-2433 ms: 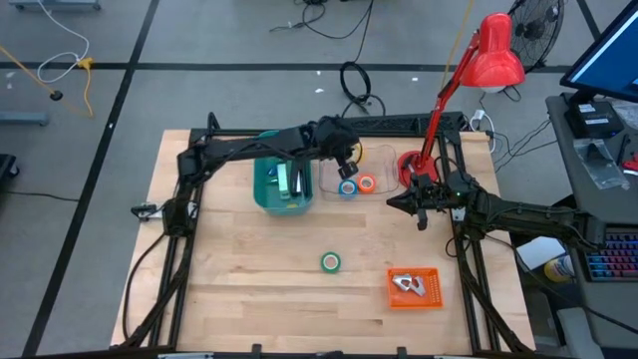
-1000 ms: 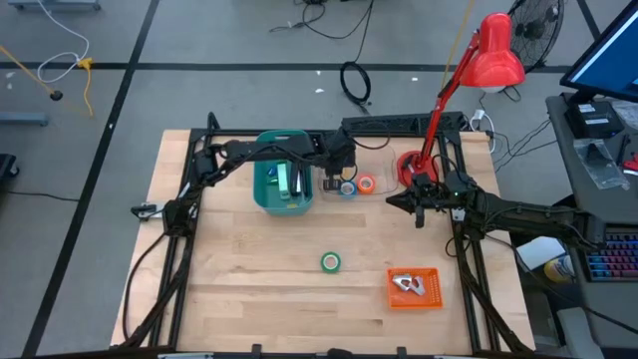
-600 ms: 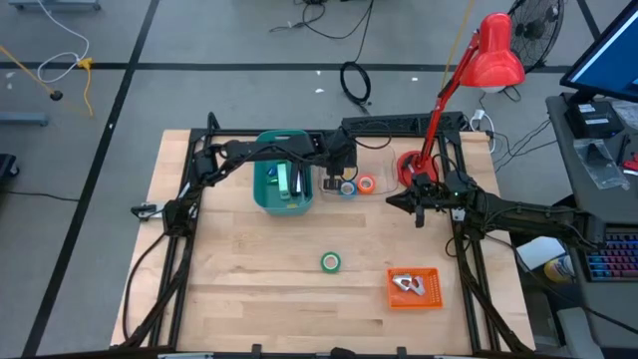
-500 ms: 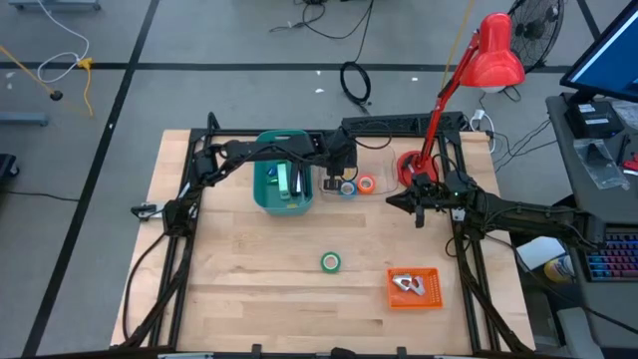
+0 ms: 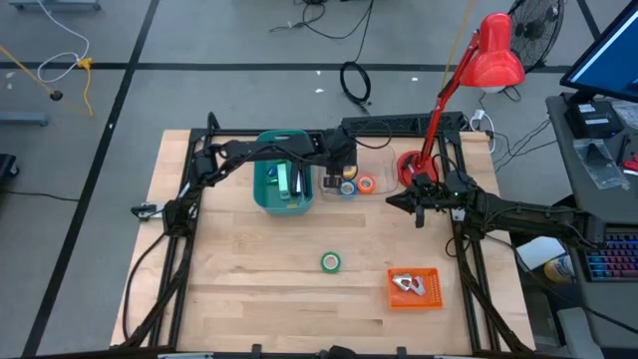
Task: Pick and place Stapler, Stapler remover, tape
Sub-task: Put the green tape into the transparent bin
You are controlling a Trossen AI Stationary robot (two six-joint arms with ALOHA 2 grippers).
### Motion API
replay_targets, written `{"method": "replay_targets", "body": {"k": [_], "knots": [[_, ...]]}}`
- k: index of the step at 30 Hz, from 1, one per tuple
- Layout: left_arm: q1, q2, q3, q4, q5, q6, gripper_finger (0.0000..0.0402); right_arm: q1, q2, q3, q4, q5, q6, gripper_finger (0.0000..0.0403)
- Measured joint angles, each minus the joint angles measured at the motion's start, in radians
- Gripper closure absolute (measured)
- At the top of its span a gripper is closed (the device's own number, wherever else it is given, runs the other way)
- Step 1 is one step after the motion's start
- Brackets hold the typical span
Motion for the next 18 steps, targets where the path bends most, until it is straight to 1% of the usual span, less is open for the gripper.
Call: {"method": "replay_targets", "body": {"k": [4, 6, 9, 12, 14, 16, 18], "knots": [[-0.026, -0.045, 0.059, -0.033, -0.14, 0.015, 0.0213, 0.0, 0.0, 0.0, 0.009, -0.002, 0.004, 0.0399], [-0.05, -0.082, 0.113, -0.055, -0.151, -0.013, 0.021, 0.0, 0.0, 0.0, 0.024, -0.004, 0.004, 0.0399], [-0.083, -0.145, 0.185, -0.088, -0.069, -0.118, 0.0209, 0.001, -0.001, -0.001, 0.075, -0.006, 0.004, 0.0399], [-0.107, -0.217, 0.22, -0.109, 0.025, -0.307, 0.0211, 0.004, -0.004, -0.001, 0.15, -0.01, 0.007, 0.0399], [-0.12, -0.275, 0.222, -0.163, 0.076, -0.431, 0.0212, 0.007, -0.004, -0.001, 0.186, -0.017, 0.02, 0.0399], [-0.125, -0.334, 0.224, -0.233, 0.114, -0.499, 0.0212, 0.017, -0.003, -0.001, 0.206, -0.039, 0.023, 0.0399], [-0.137, -0.369, 0.224, -0.315, 0.12, -0.556, 0.0213, 0.038, 0.0, -0.001, 0.204, -0.06, 0.023, 0.0399]]}}
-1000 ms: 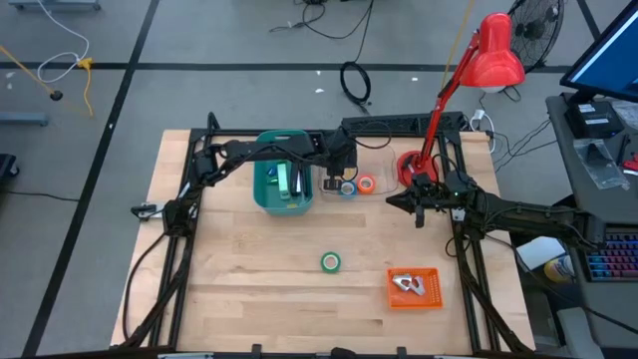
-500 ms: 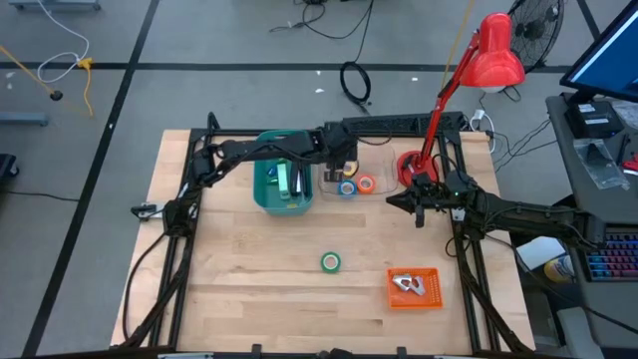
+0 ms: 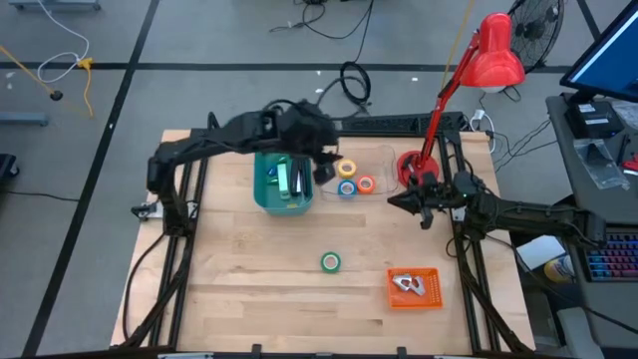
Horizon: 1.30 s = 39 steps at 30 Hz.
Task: Pick and place Stapler, Stapler remover, tape
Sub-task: Put the green tape into the transparent bin
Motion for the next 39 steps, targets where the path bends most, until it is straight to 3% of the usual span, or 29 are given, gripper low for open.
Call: {"method": "replay_targets", "body": {"k": [3, 6, 16, 21, 24, 34, 39], "knots": [[-0.024, -0.043, -0.031, -0.065, -0.018, -0.06, 0.0213, 0.046, 0.007, 0.003, 0.014, 0.002, -0.015, 0.0399], [-0.053, -0.106, -0.129, -0.019, -0.017, -0.103, 0.0213, 0.096, 0.018, 0.026, 0.017, 0.002, -0.028, 0.0399], [-0.176, -0.434, -0.703, 0.45, -0.037, -0.213, 0.0213, 0.262, 0.153, 0.205, -0.082, 0.064, -0.127, 0.0399], [-0.261, -0.639, -0.955, 0.568, -0.14, -0.263, 0.0213, 0.337, 0.288, 0.29, -0.112, 0.099, -0.136, 0.0399], [-0.312, -0.759, -1.078, 0.604, -0.142, -0.274, 0.0213, 0.384, 0.37, 0.344, -0.124, 0.139, -0.137, 0.0399], [-0.438, -1.079, -1.35, 0.609, -0.16, -0.293, 0.0213, 0.524, 0.653, 0.623, -0.364, 0.316, -0.12, 0.0399], [-0.467, -1.222, -1.437, 0.617, -0.166, -0.283, 0.0213, 0.552, 0.781, 0.727, -0.413, 0.35, -0.076, 0.0399]]}}
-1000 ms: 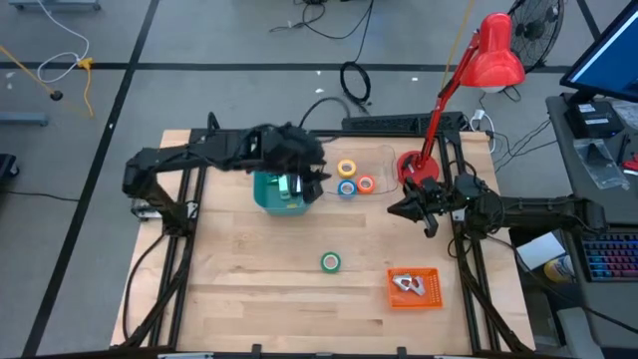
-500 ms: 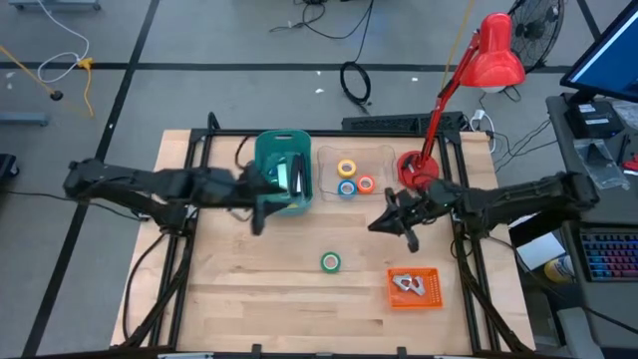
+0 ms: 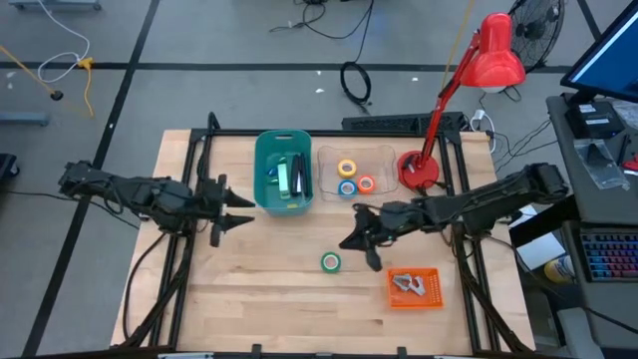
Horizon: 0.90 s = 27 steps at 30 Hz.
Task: Pick and place Stapler, Stapler remover, tape
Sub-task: Put the green tape into the transparent bin
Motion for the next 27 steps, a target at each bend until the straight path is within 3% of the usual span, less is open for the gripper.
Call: {"method": "replay_targets", "body": {"k": [10, 17, 27], "knots": [[-0.049, -0.212, -0.117, -0.038, 0.037, 0.013, 0.0213, 0.008, 0.222, 0.224, -0.294, -0.005, 0.075, 0.0399], [-0.052, -0.293, -0.127, -0.133, 0.037, 0.015, 0.0213, 0.002, 0.355, 0.379, -0.511, -0.048, 0.102, 0.0394], [-0.052, -0.346, -0.126, -0.215, 0.024, 0.022, 0.0213, -0.066, 0.436, 0.404, -0.553, -0.167, 0.163, 0.031]]}}
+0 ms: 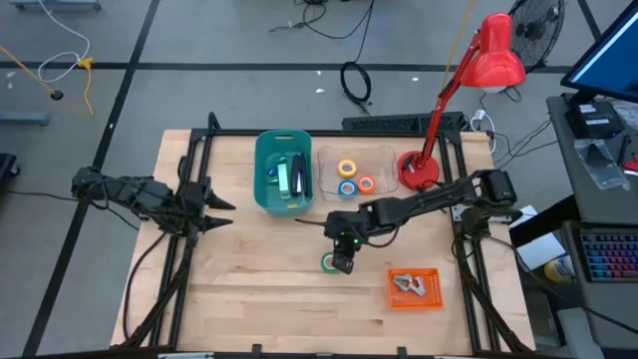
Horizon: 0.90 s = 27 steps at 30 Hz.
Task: Pick and place Stapler, Stapler remover, tape
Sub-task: Put the green tape into the transparent bin
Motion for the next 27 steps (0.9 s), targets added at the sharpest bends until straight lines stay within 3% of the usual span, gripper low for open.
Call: {"method": "replay_targets", "body": {"k": [4, 27], "knots": [[0.0, 0.0, 0.0, -0.013, -0.012, 0.0, 0.0213, -0.017, 0.0, 0.0, 0.0, 0.001, -0.006, 0.0292], [0.001, 0.0, 0.0, -0.046, -0.034, 0.0, 0.0213, -0.045, 0.068, 0.0, -0.02, -0.024, -0.037, 0.0289]]}}
